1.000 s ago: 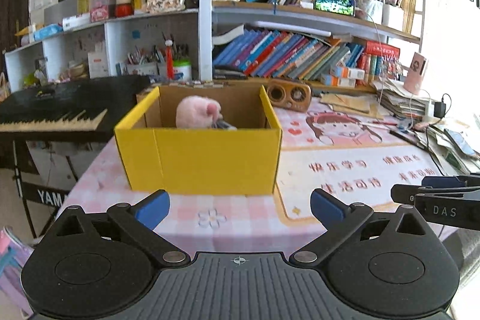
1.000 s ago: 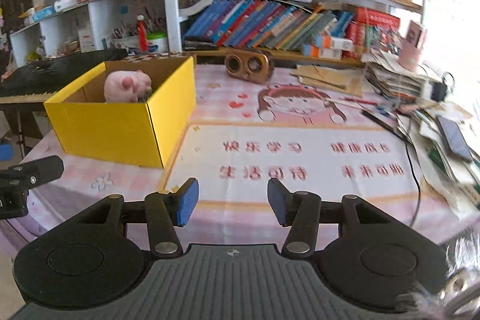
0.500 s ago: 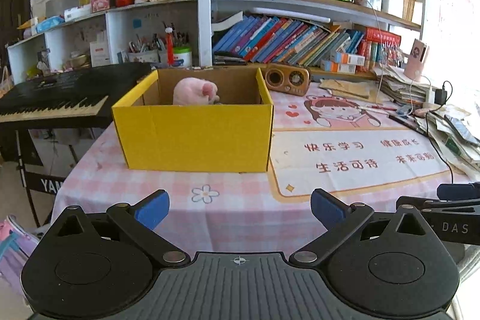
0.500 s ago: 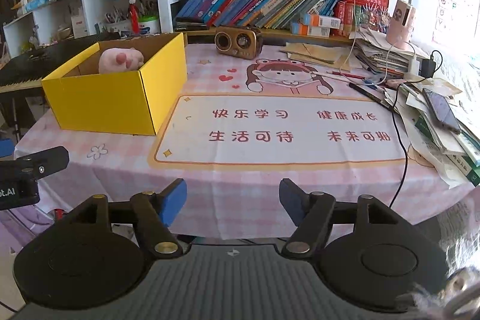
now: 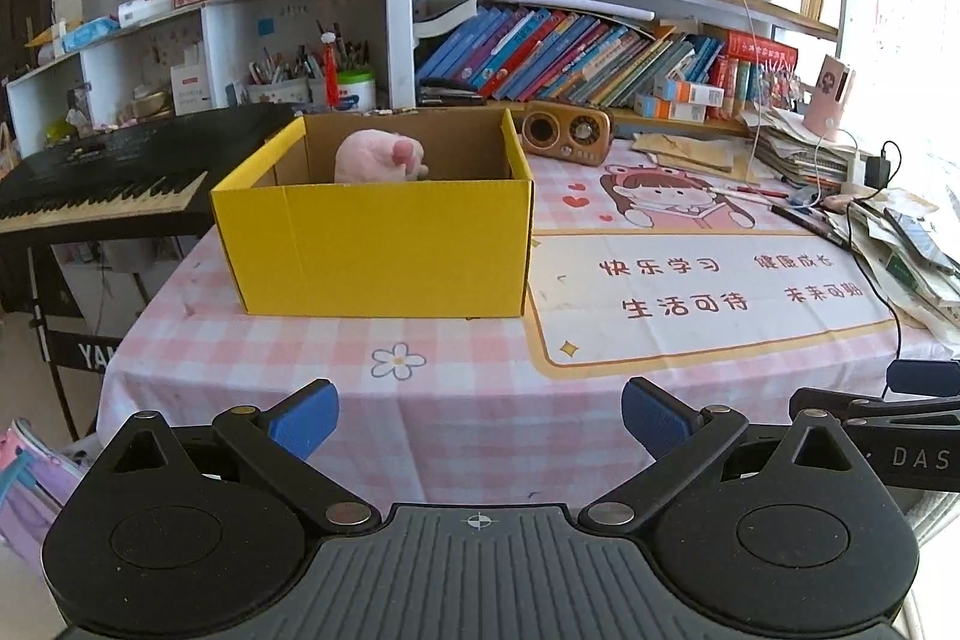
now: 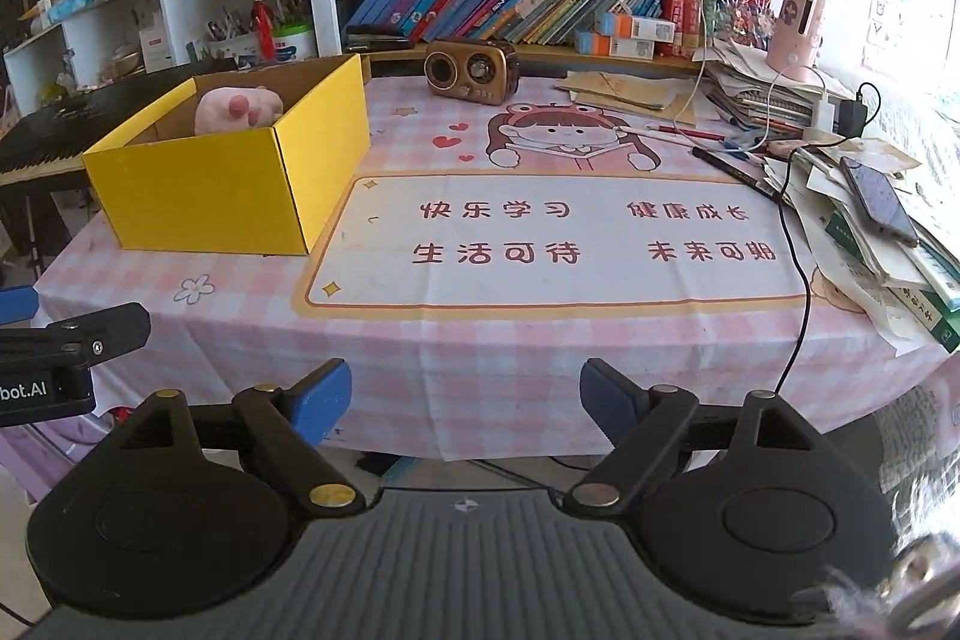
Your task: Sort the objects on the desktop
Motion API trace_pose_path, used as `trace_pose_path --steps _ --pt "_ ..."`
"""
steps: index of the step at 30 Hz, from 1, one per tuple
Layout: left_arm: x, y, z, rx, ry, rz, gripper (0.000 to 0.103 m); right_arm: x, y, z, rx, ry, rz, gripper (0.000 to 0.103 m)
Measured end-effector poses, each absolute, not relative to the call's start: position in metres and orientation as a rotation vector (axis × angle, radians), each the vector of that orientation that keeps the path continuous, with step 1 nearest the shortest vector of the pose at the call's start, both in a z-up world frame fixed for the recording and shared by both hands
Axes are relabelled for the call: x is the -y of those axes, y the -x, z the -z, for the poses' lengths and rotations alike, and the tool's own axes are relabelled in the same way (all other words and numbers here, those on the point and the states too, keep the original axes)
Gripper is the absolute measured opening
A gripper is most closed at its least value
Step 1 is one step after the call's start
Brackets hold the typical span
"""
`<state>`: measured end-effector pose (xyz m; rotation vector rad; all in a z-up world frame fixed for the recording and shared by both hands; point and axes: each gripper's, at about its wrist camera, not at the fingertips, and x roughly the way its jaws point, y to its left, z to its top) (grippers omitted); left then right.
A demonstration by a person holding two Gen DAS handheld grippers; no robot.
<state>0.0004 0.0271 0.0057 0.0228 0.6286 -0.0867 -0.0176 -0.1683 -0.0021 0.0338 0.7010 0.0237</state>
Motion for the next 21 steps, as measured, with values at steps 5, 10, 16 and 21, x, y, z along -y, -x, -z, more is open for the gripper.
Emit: trace_pose_path --steps 5,10,16,21 --pt "-0.0262 -0.0005 -0.0051 -0.641 -0.026 0.091 0.102 0.1681 0.0177 0.0022 -0.702 -0.033 -0.025 0.086" --pt "-0.0239 0.0004 -0.0048 -0.642 -0.031 0.095 0.102 0.1681 0.0185 0.0031 -0.707 -0.029 -0.018 0.091" --pt "-0.0234 -0.0005 -0.0040 -0.652 -0.027 0.097 0.102 0.1690 0.0186 0.0042 -0.716 -0.024 -0.006 0.091" --pt "-0.0240 -0.0013 -0.0040 -0.655 -0.022 0.093 0.102 0.1694 0.0185 0.0047 -0.718 -0.024 -0.007 0.091"
